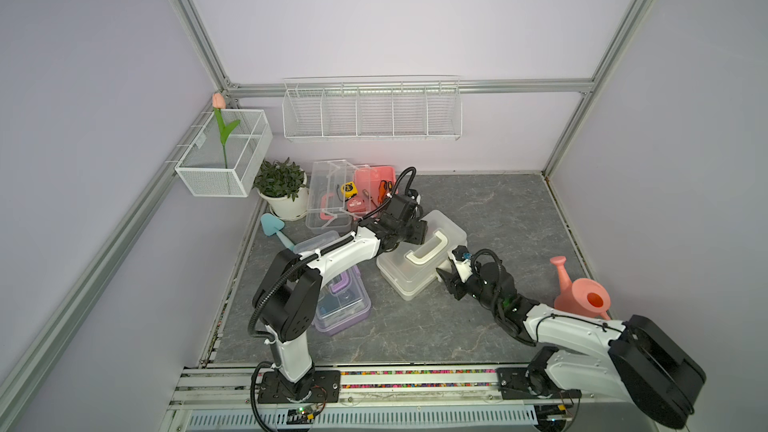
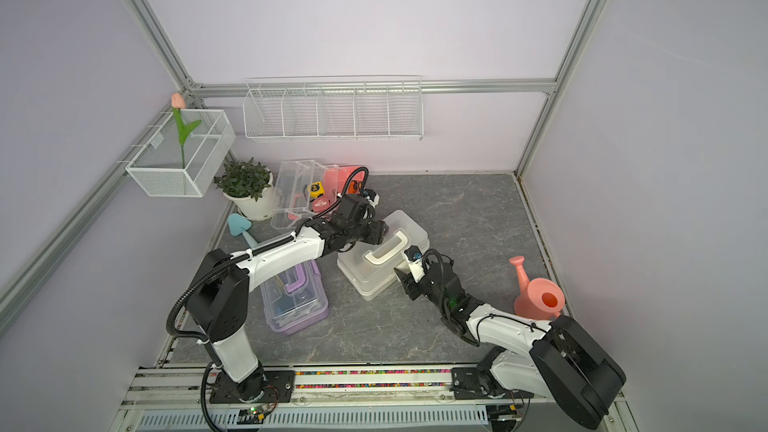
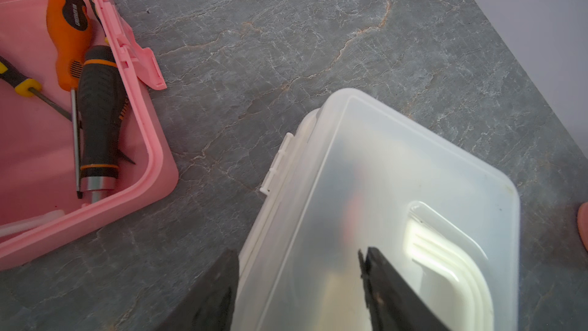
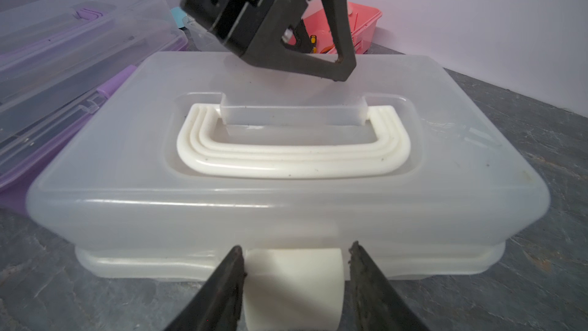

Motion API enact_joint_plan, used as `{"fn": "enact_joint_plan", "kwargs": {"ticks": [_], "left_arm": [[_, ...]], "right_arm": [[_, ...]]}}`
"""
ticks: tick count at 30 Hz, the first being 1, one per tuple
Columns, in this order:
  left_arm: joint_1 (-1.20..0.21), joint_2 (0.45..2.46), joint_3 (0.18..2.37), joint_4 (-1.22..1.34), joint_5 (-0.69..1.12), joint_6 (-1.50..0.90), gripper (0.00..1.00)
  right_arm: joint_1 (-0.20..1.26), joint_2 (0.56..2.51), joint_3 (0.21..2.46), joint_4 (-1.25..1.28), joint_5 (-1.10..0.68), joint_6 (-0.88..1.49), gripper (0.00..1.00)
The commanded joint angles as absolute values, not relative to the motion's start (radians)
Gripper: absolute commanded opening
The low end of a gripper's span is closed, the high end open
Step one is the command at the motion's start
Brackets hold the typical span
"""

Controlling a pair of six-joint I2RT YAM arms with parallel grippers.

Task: Close toolboxes
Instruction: Fasten the toolbox latch on the toolbox.

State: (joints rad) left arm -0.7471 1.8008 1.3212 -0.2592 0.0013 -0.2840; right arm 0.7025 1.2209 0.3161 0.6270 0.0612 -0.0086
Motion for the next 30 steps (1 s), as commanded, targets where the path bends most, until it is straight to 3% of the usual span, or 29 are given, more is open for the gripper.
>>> {"fn": "enact_joint_plan", "kwargs": {"ticks": [1, 21, 30], "left_arm": [[-0.755, 1.855, 1.269, -0.394, 0.018, -0.288, 0.64], [-0.755, 1.85, 1.272, -0.41, 0.017, -0.284, 0.64], [-0.755, 1.84, 1.293, -0.413, 0.012, -0.297, 0.64]], "right_arm": [[0.702, 1.262, 0.337, 0.681, 0.063, -0.026, 0.54], [0.703, 1.389, 0.339, 0.785, 0.072, -0.002, 0.52], [0.698, 1.267, 0.344, 0.688, 0.074, -0.021, 0.65]]}}
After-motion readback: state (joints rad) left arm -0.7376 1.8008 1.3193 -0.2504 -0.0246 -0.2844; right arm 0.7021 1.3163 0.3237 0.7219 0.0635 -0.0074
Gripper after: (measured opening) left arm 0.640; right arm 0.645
